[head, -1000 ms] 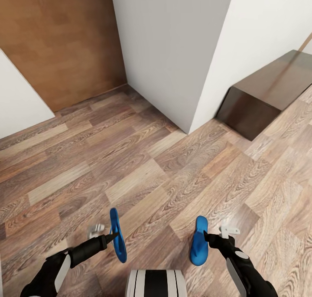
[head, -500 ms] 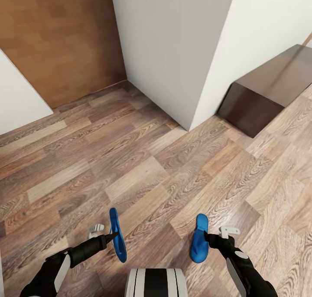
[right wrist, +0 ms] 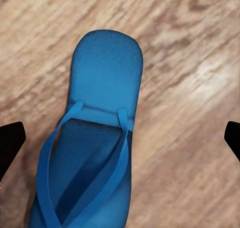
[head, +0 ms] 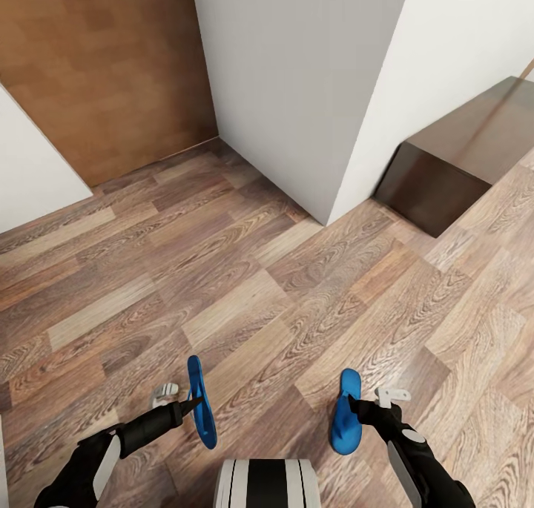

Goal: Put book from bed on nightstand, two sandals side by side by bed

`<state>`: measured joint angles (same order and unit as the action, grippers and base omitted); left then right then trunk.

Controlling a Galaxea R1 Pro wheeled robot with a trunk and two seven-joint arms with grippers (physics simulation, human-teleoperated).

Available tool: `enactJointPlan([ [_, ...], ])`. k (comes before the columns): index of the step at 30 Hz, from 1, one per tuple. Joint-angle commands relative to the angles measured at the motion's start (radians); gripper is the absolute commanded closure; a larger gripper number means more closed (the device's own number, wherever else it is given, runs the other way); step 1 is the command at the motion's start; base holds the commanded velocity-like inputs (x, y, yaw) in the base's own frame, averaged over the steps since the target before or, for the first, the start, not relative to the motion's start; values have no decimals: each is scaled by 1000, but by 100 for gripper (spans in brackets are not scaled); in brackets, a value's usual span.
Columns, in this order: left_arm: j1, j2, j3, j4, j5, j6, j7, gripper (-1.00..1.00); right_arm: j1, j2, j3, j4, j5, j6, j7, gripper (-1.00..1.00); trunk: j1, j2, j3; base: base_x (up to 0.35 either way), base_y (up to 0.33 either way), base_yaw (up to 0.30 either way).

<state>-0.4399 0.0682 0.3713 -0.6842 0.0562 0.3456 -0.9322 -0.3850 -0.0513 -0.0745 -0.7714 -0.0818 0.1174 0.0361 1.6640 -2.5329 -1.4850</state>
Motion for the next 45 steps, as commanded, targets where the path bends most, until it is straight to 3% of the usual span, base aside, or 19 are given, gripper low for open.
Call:
enactJointPlan([
  [1,0,0,1,0,6,10,-3,100,0,0,-2,-2,-9,5,4,-100,0,0,-1,40,27,0],
  [13,0,-1,1,0,5,10,-2,100,0,0,-1,-2,-8,5,4,-100,0,0,-1,9,7,0],
  [27,0,-1,1,0,4,10,-3,100,0,0,-1,-2,-8,5,4,-100,6,-3,-55,0,0,0],
  [45,0,1,1,0,7,10,-4,100,0,0,-1,-2,-7,5,4,-100,6,-3,-55,18,51,0],
])
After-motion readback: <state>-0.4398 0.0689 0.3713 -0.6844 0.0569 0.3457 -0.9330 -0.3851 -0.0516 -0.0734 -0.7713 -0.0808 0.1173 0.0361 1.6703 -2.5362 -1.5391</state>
